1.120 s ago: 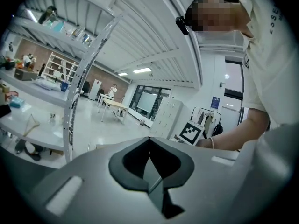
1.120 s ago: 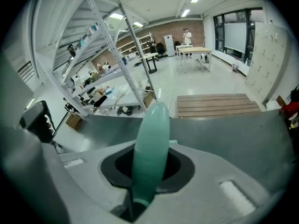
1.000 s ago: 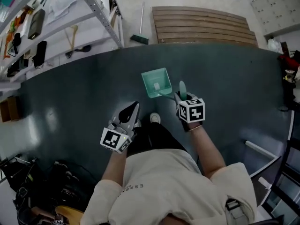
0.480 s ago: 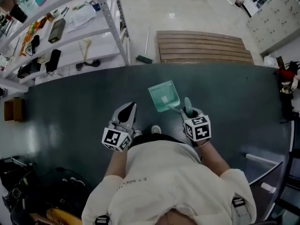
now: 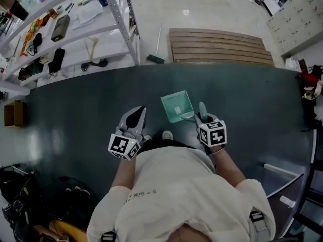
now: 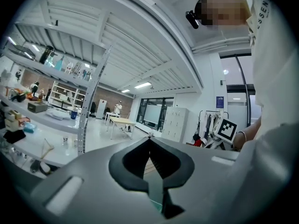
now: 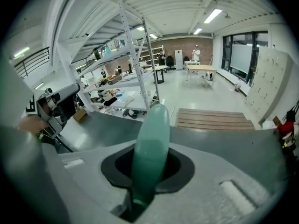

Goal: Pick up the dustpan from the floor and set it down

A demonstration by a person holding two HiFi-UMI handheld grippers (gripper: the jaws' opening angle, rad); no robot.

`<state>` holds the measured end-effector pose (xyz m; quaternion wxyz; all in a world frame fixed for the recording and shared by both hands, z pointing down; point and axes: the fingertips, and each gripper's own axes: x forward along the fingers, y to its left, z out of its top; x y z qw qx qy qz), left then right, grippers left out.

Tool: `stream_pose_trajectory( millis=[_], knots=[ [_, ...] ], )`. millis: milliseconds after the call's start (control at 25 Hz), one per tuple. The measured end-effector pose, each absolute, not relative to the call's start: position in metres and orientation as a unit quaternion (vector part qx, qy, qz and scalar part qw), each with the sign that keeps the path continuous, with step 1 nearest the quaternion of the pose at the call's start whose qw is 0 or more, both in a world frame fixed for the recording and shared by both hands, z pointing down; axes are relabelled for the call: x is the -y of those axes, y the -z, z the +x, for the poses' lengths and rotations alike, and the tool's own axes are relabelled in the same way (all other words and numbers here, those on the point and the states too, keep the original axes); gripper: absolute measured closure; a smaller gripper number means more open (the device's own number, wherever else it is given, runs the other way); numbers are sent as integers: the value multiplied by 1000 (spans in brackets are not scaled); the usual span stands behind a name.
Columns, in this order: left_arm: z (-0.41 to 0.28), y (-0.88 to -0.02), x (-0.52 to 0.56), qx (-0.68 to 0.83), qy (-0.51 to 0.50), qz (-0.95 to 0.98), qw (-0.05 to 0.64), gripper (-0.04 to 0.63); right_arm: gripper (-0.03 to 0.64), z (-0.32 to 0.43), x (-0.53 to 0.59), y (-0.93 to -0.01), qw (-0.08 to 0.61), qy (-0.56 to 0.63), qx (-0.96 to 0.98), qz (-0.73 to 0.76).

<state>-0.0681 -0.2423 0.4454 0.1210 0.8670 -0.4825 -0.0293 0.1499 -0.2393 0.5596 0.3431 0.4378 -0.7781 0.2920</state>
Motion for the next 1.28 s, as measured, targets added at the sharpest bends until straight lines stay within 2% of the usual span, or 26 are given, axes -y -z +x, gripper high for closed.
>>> stream_pose_trajectory(
  millis=[440,760,1280],
  knots=[
    [-95,-453,269,499,25,854,144,578,566,112,298,-580,364,-296,776,422],
    [-147,-479,356,460,-2,876,145,578,566,43,384,-610,363,-316,757,441],
    [-246,-575,463,520,-35,828,207,578,566,-39,518,-735,357,-351,723,476]
  ],
)
